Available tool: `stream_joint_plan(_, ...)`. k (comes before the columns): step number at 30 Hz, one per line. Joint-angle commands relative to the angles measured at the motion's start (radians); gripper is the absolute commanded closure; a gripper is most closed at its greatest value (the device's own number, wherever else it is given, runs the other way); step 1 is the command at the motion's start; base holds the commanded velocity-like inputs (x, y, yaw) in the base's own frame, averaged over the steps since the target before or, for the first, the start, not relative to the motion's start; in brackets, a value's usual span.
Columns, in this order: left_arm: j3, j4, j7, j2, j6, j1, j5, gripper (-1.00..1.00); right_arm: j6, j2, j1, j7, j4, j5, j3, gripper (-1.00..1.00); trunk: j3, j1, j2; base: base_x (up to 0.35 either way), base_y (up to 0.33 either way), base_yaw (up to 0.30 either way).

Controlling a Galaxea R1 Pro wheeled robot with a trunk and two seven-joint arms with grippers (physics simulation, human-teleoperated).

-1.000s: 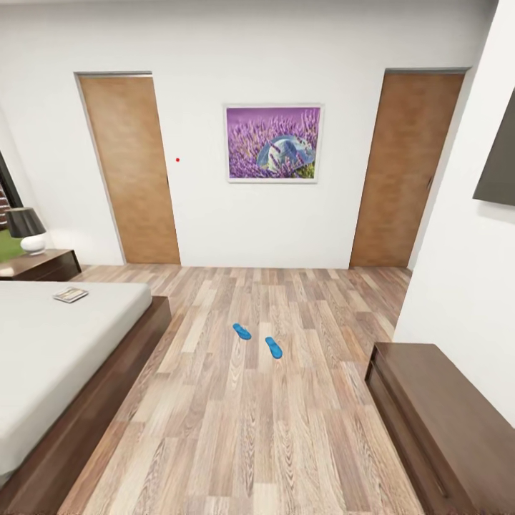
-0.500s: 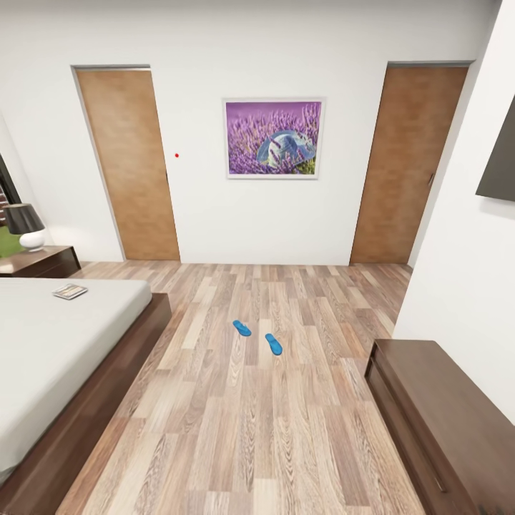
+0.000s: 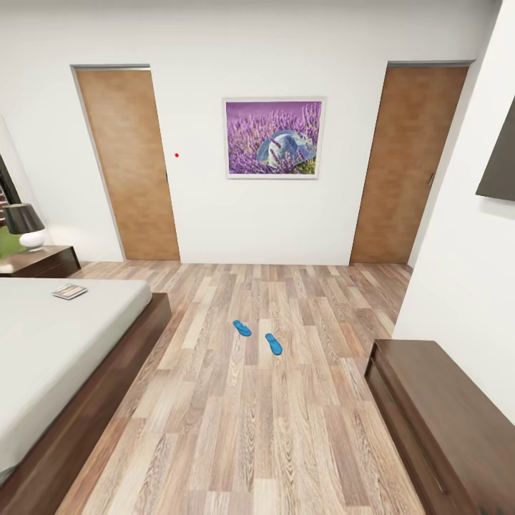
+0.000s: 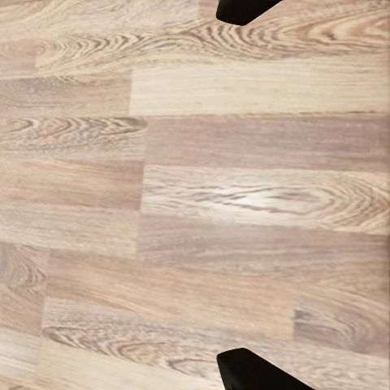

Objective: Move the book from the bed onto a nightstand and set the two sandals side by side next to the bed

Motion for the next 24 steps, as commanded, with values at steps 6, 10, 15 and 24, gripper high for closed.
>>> stream_joint_plan(6, 0.0, 0.001, 0.0, 0.0, -0.001, -0.001, 0.004, -1.0, -0.003, 0.0, 0.0, -0.002, -0.001, -0.006, 0.0, -1.0, -0.001, 0.0, 0.0, 0.222, 0.0, 0.0)
stream_joint_plan(10, 0.0, 0.001, 0.0, 0.0, -0.001, -0.001, 0.004, -1.0, -0.003, 0.0, 0.0, -0.002, -0.001, -0.006, 0.0, -1.0, -0.001, 0.0, 0.0, 0.309, 0.0, 0.0)
stream_joint_plan(15, 0.001, 0.001, 0.0, 0.001, -0.001, -0.001, 0.004, -1.0, -0.003, 0.0, 0.0, -0.002, -0.001, -0.006, 0.0, -1.0, -0.001, 0.0, 0.0, 0.318, 0.0, 0.0)
stream_joint_plan(24, 0.002, 0.001, 0.0, 0.001, -0.001, -0.001, 0.004, -1.0, -0.003, 0.0, 0.0, -0.002, -0.002, -0.006, 0.0, -1.0, -0.001, 0.0, 0.0, 0.32, -0.005, 0.0)
